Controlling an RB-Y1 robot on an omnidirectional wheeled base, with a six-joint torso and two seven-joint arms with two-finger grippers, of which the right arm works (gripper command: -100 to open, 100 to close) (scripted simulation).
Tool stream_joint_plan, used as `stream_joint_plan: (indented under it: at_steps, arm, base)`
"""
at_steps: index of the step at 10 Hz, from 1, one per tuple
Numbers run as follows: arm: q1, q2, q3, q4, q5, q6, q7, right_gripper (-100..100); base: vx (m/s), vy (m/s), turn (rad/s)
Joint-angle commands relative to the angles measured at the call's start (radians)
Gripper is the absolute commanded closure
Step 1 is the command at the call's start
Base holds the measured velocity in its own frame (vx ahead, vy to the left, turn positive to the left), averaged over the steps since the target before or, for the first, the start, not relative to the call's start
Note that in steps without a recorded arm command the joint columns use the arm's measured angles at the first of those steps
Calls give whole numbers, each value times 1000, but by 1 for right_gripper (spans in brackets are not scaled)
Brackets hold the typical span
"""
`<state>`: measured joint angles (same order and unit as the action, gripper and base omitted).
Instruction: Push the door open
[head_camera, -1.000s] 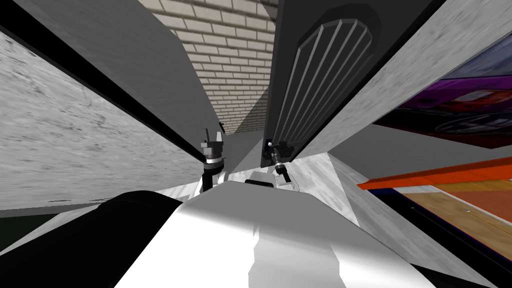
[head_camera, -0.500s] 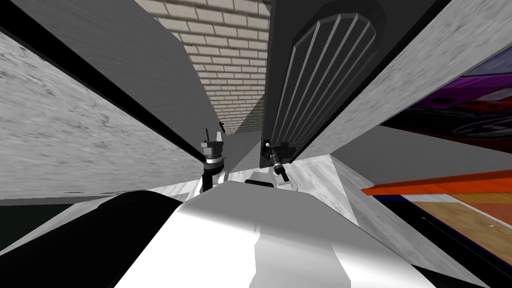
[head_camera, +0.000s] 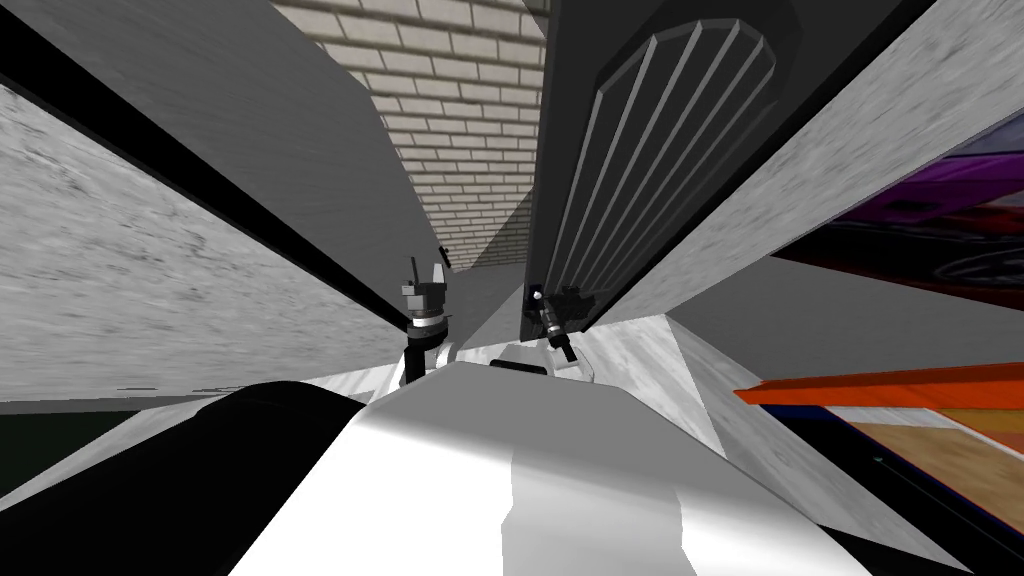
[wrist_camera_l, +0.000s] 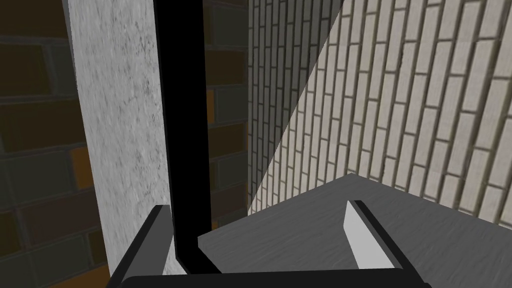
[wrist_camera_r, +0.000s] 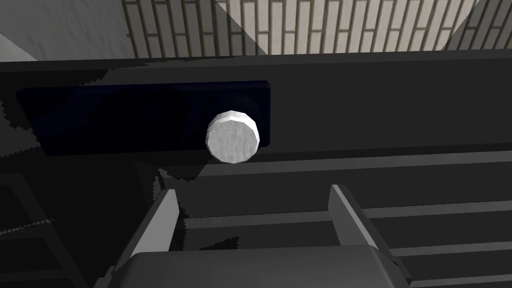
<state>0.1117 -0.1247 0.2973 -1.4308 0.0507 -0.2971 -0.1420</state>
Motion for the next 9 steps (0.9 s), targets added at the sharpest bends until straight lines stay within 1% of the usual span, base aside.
stream_joint_plan:
  at_steps: [1,5,6,7,9]
  arm:
    - [-11,6,-7,17,-1,-5,3,-100]
    - [-33,20,-22,55,-4,-17,8,-100]
    - [-30,17,-20,49,-3,-14,7,-100]
    - [-30,17,-20,49,-3,-14,7,100]
    - [-30,17,-20,49,-3,-14,7,100]
  base:
    - [181,41,31]
    - [181,48,30]
    - [71,21,4]
    - [-8,-2,-4]
    - [-15,-7,11]
